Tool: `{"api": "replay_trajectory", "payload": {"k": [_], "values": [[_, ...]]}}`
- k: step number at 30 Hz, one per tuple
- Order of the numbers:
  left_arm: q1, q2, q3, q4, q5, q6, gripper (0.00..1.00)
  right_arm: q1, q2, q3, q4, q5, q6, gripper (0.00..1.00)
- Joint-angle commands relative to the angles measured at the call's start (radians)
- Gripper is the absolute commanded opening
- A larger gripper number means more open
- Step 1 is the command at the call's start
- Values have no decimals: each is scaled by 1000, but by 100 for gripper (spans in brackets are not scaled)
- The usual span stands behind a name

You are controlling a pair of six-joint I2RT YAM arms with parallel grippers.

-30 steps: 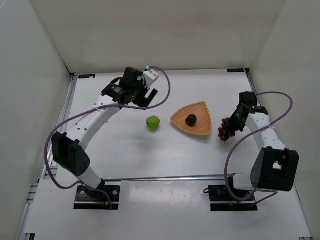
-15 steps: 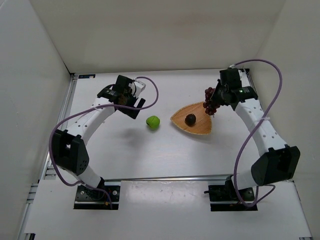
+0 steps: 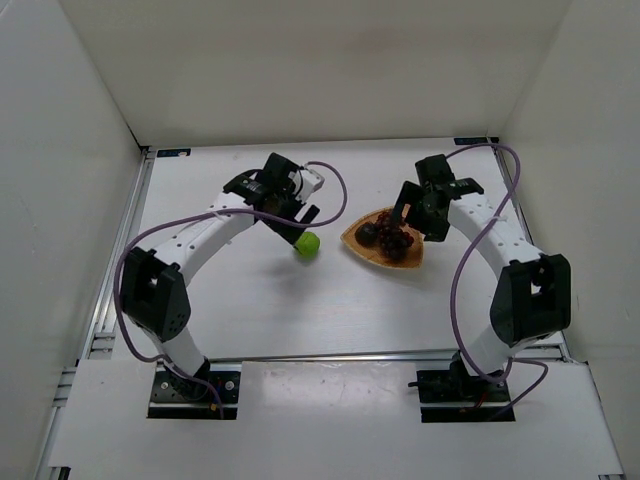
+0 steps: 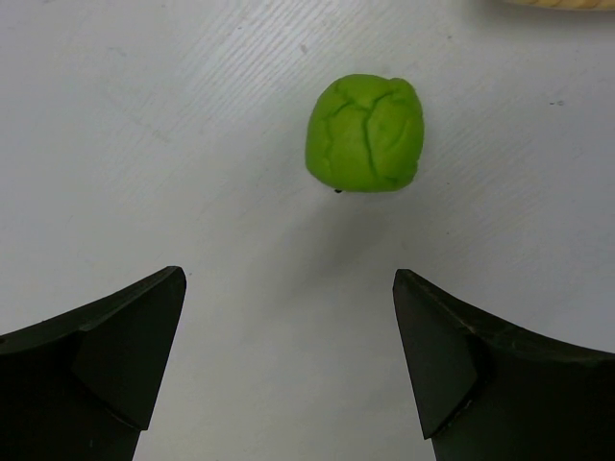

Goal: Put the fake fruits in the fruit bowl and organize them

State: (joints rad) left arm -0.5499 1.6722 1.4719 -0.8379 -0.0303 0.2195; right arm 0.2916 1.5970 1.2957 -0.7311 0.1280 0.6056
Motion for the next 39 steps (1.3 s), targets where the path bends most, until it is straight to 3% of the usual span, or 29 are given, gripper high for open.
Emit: {"api": "replay_trajectory", "payload": {"k": [1,10,13,16,20,21,22,24,32,39], "values": [[-22,49,60,-24,42,10,100,4,-69,56,-13,25,3,96],[-53,305,237,-90,129,20,100,4,-256,22,-51,76,3,99],[-53,398,301,-102,41,20,100,4,-292,-6,-60,87,14,99],[-53,460,356,-135,17,20,93,4,-342,-29,-80,98,26,99],[-53,472,387,-165,39,20,63,4,-396,-38,-90,108,45,99],[-53,472,387,-200,52,20,46,4,-416,-38,-90,108,45,99],[-53,472,415,-214,81,20,37,4,-416,-38,-90,117,45,99],[-53,445,448,-245,119,11,27,4,-445,-38,-99,127,45,99],[-176,371,528,-153,205,73,28,4,-474,-76,-119,156,54,99],[-295,475,623,-162,265,119,29,-5,-522,-108,-139,182,63,99]]}}
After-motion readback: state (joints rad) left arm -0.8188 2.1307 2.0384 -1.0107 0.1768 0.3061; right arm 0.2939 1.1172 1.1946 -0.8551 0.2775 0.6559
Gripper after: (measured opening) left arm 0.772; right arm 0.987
